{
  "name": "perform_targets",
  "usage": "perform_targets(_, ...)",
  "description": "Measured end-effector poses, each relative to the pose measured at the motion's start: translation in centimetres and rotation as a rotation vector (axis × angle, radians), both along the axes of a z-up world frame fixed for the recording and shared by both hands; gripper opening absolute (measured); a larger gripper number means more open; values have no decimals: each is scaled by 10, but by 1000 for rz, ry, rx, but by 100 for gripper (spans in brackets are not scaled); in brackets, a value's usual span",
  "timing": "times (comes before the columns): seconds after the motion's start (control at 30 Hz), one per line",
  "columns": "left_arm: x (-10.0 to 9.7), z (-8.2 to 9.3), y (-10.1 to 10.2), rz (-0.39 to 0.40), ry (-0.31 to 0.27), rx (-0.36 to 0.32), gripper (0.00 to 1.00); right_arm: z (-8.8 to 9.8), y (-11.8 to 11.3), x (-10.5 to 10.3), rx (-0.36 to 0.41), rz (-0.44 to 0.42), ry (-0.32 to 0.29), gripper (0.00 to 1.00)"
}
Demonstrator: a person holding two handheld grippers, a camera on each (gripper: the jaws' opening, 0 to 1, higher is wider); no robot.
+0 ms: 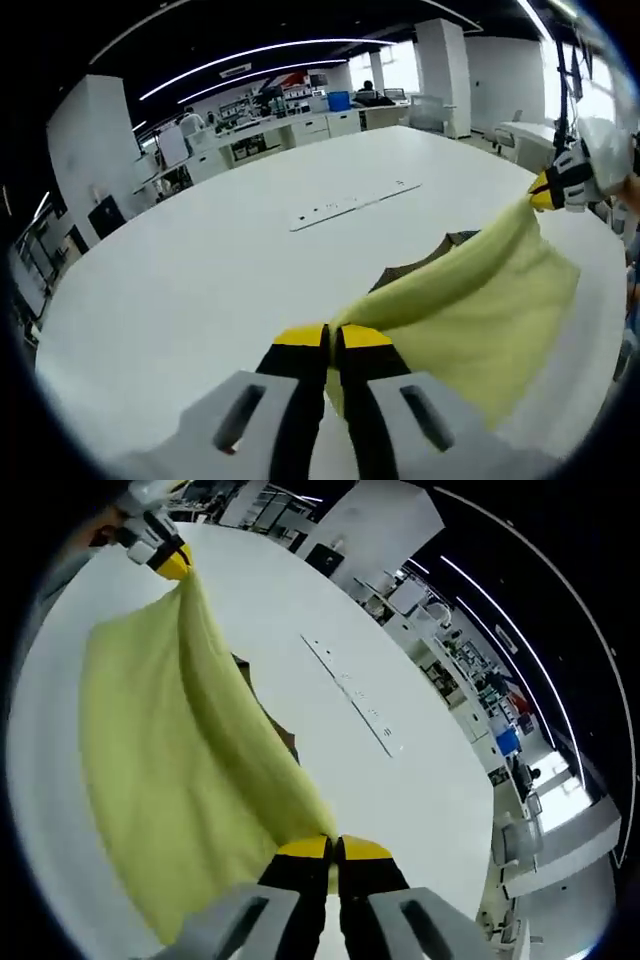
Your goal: Fold the garment on the visible template until the final outline fits inside the template.
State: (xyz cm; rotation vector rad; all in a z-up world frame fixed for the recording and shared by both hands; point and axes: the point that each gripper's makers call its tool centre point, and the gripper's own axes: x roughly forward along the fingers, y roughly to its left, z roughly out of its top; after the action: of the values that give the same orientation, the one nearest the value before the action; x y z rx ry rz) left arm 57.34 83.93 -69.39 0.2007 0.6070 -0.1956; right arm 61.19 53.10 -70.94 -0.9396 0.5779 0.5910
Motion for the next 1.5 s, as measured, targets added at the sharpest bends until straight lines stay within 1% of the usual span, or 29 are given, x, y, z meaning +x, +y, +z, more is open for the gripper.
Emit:
perform_targets(0.1,3,-11,1,4,19,-5,1,-11,1,5,-2,5,19,0)
perform_targets(0.2,6,-25,2,8,52,-9,1,-18,3,9,-7,10,29,0)
perform_targets(0.27,8,-30,3,7,63,-7,1,-24,4,12,6,5,43,0)
perform_targets(0.43,11,-39,4,-1,81,-2,1,-34,5,18,11,6,55,0)
perform_targets(0.57,15,-47,4,-8,96,-4,1,-42,5,18,19,3,82,0)
perform_targets(0.7,15,-54,3,-13,110,6,1,-53,4,16,42,-5,132,0)
perform_targets(0.83,15,-60,4,-32,118,17,2,-58,4,15,48,6,152,0)
perform_targets(0.9,15,-63,4,-57,117,39,2,-61,3,14,73,-11,171,1)
perform_targets(0.93,15,-64,4,-64,115,47,2,-64,1,13,82,-37,191,2)
perform_targets(0.97,15,-66,5,-68,116,49,2,-62,1,16,106,-52,174,2)
perform_targets(1.07,15,-68,6,-73,114,42,3,-61,-1,17,130,-60,182,4)
perform_targets(1.17,15,-68,9,-64,117,28,6,-58,-5,21,141,-85,172,11)
perform_targets(1.23,16,-65,12,-66,107,16,10,-55,-10,22,141,-99,165,18)
perform_targets(1.3,15,-60,12,-85,85,2,14,-53,-13,21,151,-109,167,23)
perform_targets(1.37,12,-57,10,-106,74,-7,19,-51,-17,19,168,-122,170,25)
perform_targets(1.43,9,-54,8,-139,57,-31,23,-47,-20,17,186,-127,165,28)
perform_targets(1.5,5,-52,7,-175,43,-29,26,-44,-21,16,208,-127,154,31)
